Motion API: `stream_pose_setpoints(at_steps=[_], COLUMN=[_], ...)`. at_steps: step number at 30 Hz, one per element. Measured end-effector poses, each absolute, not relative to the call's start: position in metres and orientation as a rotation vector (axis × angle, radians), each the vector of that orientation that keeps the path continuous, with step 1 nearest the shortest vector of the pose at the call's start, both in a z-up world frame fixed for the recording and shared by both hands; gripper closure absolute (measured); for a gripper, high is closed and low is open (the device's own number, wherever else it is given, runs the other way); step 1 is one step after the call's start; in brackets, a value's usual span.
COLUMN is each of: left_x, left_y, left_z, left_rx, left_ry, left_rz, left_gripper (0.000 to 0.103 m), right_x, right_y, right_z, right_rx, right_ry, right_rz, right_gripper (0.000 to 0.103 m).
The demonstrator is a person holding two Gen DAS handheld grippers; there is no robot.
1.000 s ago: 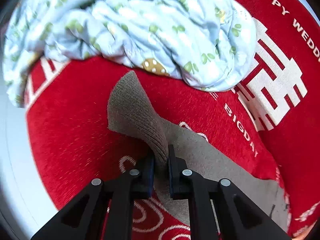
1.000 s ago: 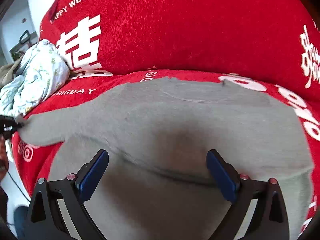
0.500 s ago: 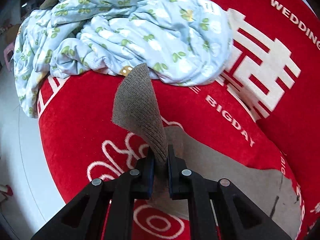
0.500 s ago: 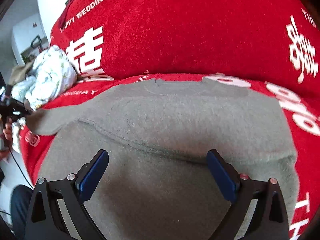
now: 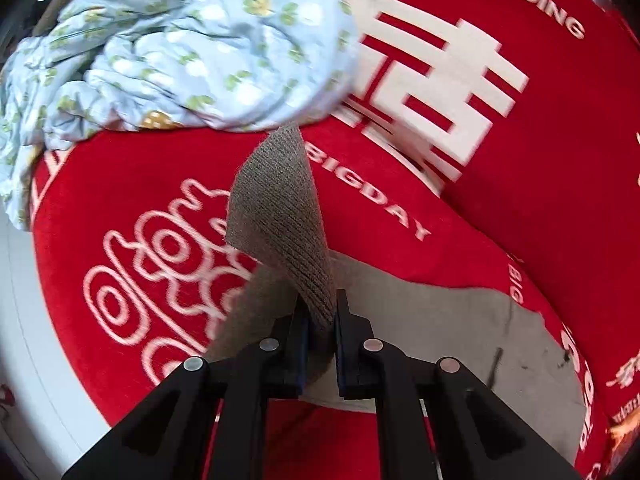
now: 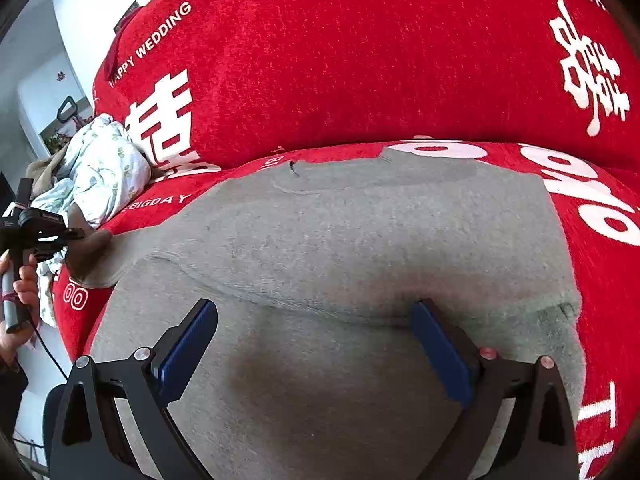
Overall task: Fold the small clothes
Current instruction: 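Carry the held sleeve across the sweater body with the left tool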
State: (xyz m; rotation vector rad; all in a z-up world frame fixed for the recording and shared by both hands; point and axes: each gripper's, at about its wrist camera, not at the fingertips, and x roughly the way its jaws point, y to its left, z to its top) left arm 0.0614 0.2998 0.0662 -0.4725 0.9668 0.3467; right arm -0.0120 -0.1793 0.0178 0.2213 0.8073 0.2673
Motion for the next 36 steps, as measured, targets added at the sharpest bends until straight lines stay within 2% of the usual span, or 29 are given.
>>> stream_pose_setpoints(at_steps=[15,36], left_x=[0.077,0.085], left_y=[0.190,0.067], left_z=[0.074,0.076], left_rx=[-0.233,-0.045], left_ry=[0.988,0.982], left_rz=[0.302,0.207], left_gripper=[0.092,0.092], right_x=[-0.012,-0.016], right_y=[-0.192,-0.204], right_z=[0.019,0.017], right_rx=[0.214,0.174], right_ry=[0.817,0.861], right_rz=[0.224,0.196], right_gripper=[0.004,0.004])
